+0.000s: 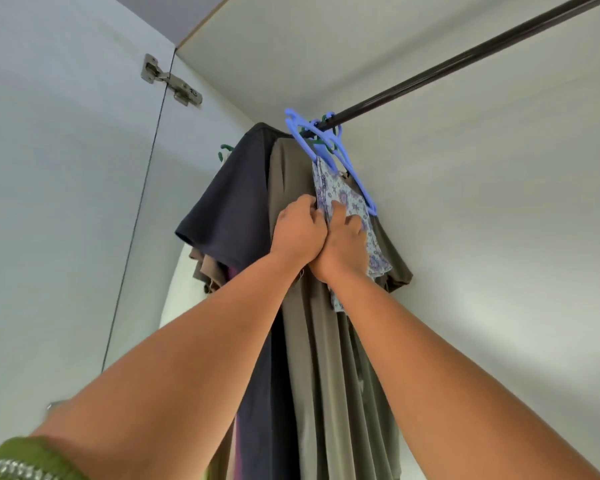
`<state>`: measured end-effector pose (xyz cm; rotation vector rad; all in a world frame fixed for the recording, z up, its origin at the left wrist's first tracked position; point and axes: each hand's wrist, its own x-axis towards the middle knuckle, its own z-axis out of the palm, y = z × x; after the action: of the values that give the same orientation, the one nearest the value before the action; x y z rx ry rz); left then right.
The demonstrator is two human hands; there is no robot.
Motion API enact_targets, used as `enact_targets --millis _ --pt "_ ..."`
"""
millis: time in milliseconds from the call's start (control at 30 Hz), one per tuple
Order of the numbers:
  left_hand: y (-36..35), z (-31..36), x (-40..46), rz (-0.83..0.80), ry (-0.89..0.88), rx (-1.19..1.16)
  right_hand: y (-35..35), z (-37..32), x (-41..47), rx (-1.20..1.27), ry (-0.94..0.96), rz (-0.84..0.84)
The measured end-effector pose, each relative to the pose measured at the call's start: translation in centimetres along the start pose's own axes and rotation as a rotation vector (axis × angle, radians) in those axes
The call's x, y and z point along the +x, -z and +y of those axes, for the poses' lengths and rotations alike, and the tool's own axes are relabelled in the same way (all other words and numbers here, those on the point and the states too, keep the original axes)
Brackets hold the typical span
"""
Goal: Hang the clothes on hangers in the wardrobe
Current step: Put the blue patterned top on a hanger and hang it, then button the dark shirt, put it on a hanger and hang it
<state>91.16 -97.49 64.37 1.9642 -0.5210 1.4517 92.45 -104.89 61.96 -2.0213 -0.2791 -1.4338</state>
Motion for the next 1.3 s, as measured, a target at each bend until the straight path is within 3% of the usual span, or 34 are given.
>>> enact_targets --millis 233,400,567,833,1067,1300 --pt "6.3 -0.2 -6.9 0.267 -0.257 0.318 1.0 -3.8 -6.6 0.169 -0.042 0.113" --pt "14.6 -0.9 -11.9 0.266 -0.232 0.521 2.2 -9.7 -12.5 0.157 0.059 0.162" --pt "26.1 -2.0 -19.1 0.143 -0.093 0.750 2.1 -18.6 -20.5 0.204 0.145 0.093" --pt "50.8 -4.0 -36.7 -0.054 0.163 1.252 1.9 -36.8 -39.3 0.459 0.279 -0.205" --pt "71.9 -1.6 -54.7 -0.110 0.393 1.631 4.8 -53.3 -59.4 0.772 0.356 -0.383" --pt "85.8 -1.7 -67.9 -0.079 0.720 1.816 5.7 -67.2 -78.1 0.927 0.475 -0.757"
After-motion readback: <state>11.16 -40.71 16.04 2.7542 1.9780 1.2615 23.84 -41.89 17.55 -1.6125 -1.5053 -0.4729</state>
